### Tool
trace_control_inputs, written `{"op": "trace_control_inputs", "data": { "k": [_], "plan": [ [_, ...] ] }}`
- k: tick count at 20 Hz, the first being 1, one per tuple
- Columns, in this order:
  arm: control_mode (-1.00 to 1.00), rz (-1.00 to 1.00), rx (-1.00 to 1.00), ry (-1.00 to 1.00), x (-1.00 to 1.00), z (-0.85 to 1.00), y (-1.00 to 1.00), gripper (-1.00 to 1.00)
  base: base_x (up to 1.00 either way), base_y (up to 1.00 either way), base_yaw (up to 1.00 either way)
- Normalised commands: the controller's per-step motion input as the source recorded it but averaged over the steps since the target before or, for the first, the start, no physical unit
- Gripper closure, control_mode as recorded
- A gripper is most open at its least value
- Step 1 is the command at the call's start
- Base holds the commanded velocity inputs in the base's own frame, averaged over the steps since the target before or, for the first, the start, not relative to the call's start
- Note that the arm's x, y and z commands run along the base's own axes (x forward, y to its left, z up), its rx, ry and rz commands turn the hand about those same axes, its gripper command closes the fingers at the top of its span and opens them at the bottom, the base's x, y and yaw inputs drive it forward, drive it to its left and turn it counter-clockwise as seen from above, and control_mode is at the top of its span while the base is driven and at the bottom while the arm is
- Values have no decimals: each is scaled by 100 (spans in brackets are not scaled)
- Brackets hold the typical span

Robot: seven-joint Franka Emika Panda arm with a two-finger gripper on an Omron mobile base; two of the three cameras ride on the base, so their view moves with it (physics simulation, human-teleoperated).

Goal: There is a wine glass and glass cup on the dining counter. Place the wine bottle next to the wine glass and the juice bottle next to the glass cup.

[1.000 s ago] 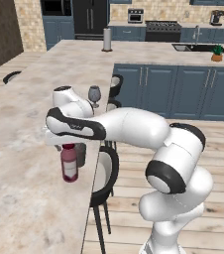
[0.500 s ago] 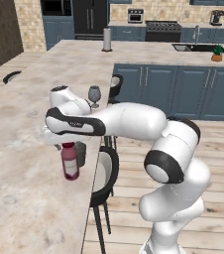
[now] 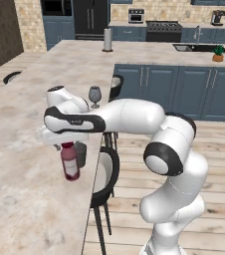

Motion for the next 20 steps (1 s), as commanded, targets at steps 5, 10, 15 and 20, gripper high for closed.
{"op": "trace_control_inputs", "data": {
  "k": [5, 10, 15, 20],
  "plan": [
    [-100, 0, 0, -4, 11, -18, 0, 100, 0, 0, 0],
    [-100, 0, 0, -7, 0, -25, 2, -100, 0, 0, 0],
    [-100, -1, -1, -9, -5, -24, 0, -100, 0, 0, 0],
    [-100, -2, 0, -5, -6, -14, -4, -100, 0, 0, 0]
  ]
}}
